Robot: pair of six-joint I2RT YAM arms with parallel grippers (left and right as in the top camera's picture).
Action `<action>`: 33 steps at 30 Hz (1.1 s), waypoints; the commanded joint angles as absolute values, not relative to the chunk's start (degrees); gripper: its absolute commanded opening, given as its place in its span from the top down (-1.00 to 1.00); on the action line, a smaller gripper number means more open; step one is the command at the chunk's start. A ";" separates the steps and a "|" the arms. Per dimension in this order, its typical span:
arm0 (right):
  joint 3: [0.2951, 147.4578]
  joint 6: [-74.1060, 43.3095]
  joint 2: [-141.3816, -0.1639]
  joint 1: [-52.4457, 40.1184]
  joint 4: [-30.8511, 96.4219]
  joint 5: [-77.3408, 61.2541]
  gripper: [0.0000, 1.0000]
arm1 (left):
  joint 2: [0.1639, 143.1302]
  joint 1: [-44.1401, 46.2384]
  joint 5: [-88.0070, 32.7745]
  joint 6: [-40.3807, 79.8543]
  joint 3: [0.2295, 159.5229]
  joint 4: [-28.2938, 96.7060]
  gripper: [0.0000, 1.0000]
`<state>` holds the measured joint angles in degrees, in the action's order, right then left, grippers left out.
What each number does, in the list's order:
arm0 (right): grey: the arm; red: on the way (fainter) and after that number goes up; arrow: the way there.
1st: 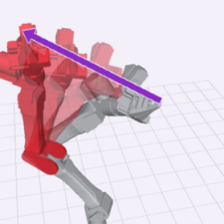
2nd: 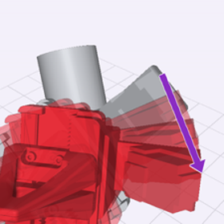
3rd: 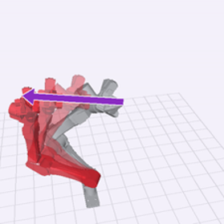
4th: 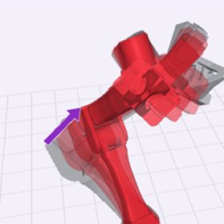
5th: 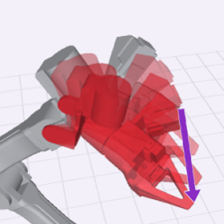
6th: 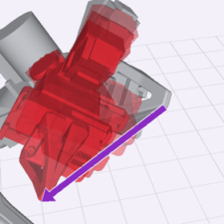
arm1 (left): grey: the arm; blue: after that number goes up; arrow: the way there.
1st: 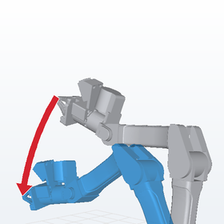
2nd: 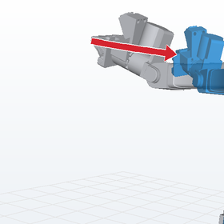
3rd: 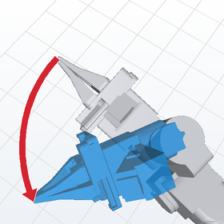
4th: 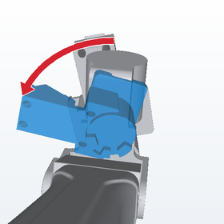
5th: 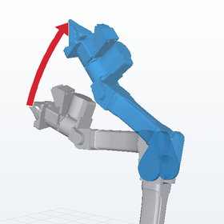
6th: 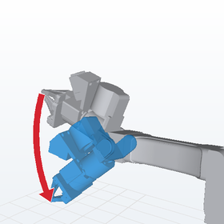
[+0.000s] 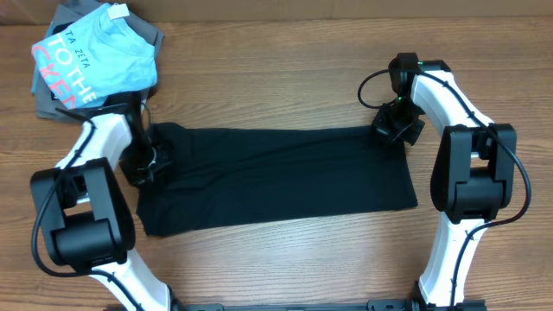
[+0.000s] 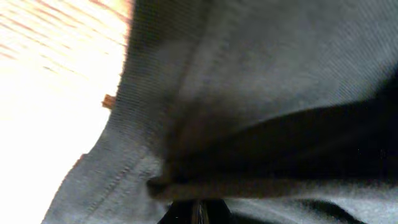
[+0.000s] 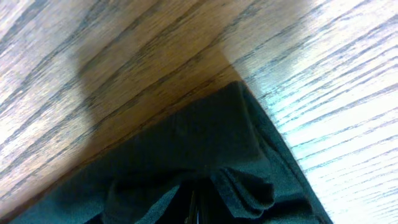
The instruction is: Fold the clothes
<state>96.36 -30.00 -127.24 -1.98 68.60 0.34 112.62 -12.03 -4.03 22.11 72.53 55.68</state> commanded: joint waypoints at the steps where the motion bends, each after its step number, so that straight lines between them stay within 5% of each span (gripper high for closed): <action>1: 95.74 -31.75 -125.56 -1.37 68.71 4.03 0.93 | 113.43 -14.46 -3.14 20.75 74.96 57.30 0.92; 7: 97.34 -31.07 -118.67 -1.37 69.76 3.99 0.81 | 111.66 -13.17 -5.63 20.75 83.83 64.60 0.92; 10: 97.49 -31.11 -116.07 -1.37 69.69 3.73 -0.03 | 110.61 -11.86 -5.65 20.75 87.18 67.57 0.85; 11: 97.49 -31.11 -115.59 -1.37 69.49 3.40 -0.38 | 110.34 -11.44 -5.65 20.75 87.81 68.05 0.73; 13: 97.49 -31.09 -115.37 -1.37 68.38 1.10 -0.75 | 109.97 -10.39 -5.65 20.73 88.75 68.79 0.44; 15: 97.47 -31.11 -115.83 -1.54 66.87 -0.36 -0.98 | 110.00 -9.54 -5.65 20.75 88.86 68.73 -0.55; 16: 97.45 -31.11 -115.87 -1.61 66.30 -0.51 -0.99 | 110.10 -9.21 -5.63 20.75 88.86 68.73 -0.77; 19: 97.19 -31.14 -116.77 -2.17 63.20 -0.60 -0.98 | 110.15 -8.58 -5.58 20.47 88.64 68.99 -0.93; 29: 96.71 -31.16 -122.52 -2.31 62.15 -0.75 -0.19 | 110.21 -8.54 -5.58 19.42 88.23 68.86 -1.00; 33: 96.71 -31.16 -124.33 -2.31 62.06 -0.78 -0.13 | 110.21 -8.54 -5.58 19.27 88.23 68.77 -1.00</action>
